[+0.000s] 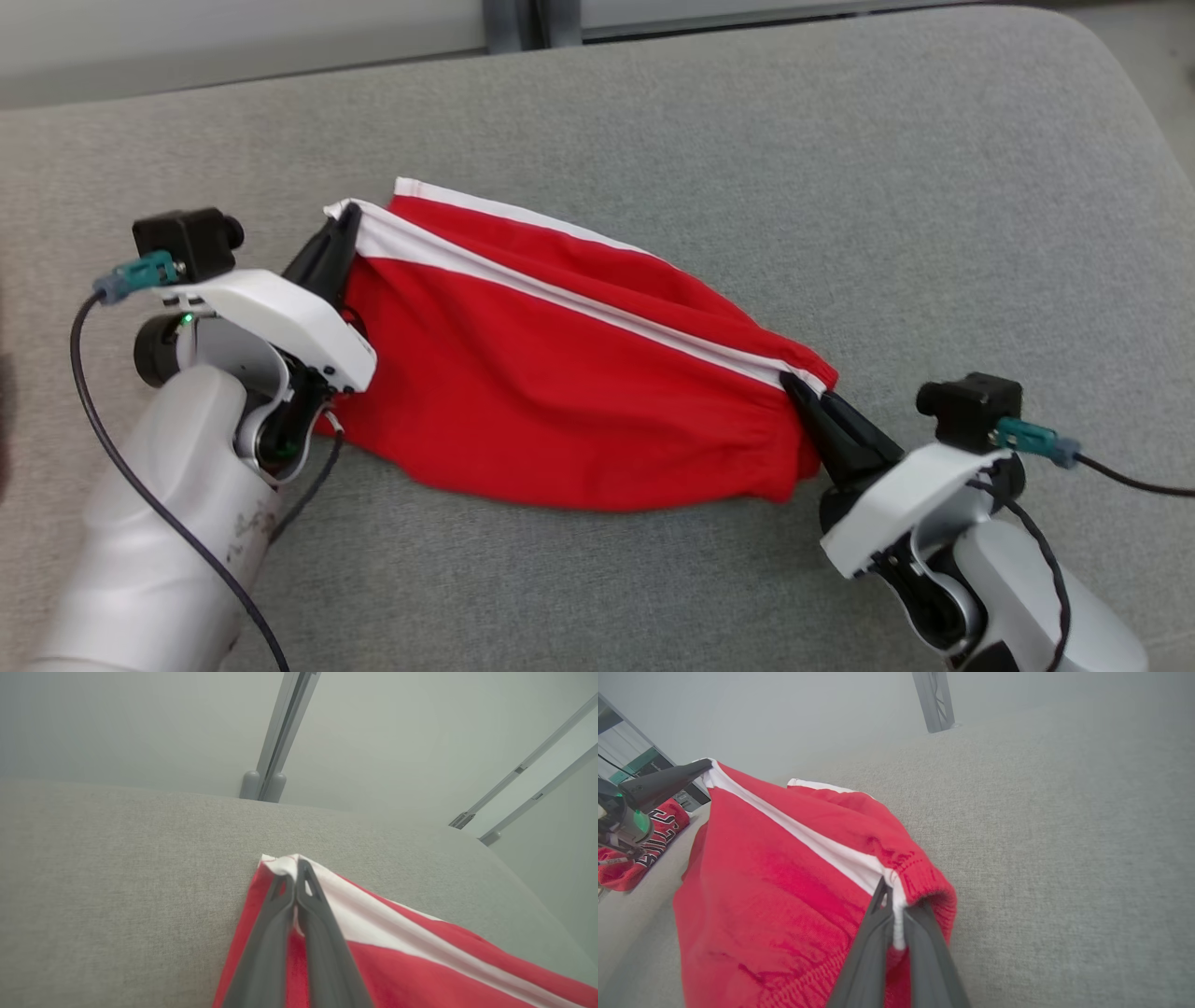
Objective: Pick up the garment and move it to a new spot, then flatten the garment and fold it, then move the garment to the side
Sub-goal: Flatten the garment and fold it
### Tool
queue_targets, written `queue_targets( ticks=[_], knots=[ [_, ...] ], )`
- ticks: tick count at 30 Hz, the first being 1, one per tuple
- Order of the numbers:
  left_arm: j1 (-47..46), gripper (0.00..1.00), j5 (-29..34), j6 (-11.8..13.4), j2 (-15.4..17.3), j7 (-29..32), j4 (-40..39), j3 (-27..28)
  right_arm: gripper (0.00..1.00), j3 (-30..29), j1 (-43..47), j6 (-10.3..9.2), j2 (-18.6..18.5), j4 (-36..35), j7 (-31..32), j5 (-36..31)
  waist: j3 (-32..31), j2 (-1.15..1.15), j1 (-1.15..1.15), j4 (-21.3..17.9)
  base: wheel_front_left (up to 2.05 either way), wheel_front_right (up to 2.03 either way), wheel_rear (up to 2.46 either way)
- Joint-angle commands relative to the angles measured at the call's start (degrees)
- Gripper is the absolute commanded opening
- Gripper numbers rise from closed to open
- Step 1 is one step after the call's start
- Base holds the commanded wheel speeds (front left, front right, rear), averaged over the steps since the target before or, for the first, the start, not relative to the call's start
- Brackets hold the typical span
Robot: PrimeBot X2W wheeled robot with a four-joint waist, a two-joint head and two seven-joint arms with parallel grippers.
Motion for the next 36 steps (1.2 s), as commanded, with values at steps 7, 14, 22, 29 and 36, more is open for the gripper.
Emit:
queue_targets(
  ticks=[7, 14, 22, 29, 36],
  knots=[
    [-8.2, 0.00, 1.9, -0.9, 0.4, 0.0, 8.7, -1.7, 0.00, 4.1, -7.6, 0.00, 2.5, 7.0, -2.2, 2.8, 3.8, 0.00, 0.00, -2.6, 0.00, 0.00, 0.00],
    [-13.3, 0.00, 2.7, -1.2, -0.9, 1.2, 15.5, -3.4, 0.00, 8.1, -12.2, 0.00, 3.9, 12.3, -3.4, 5.8, 4.6, 0.00, 0.00, -2.8, 0.00, 0.00, 0.00],
    [-17.0, 0.00, 3.5, -1.5, -1.6, 2.0, 20.4, -5.4, 0.00, 11.0, -15.7, 0.00, 4.8, 16.3, -4.7, 8.2, 5.5, 0.00, 0.00, -3.5, 0.00, 0.00, 0.00],
    [-19.1, 0.47, 3.7, -1.6, -2.5, 1.8, 23.5, -6.8, 0.44, 12.3, -17.9, 0.00, 5.4, 20.3, -5.9, 9.9, 6.1, 0.00, 0.00, -4.1, 0.00, 0.00, 0.00],
    [-19.1, 1.00, 3.2, -1.7, -2.8, 2.4, 24.1, -9.0, 1.00, 13.0, -18.3, -0.01, 5.6, 22.7, -6.9, 11.2, 5.4, 0.00, 0.00, -3.8, 0.00, 0.00, 0.00]
  ],
)
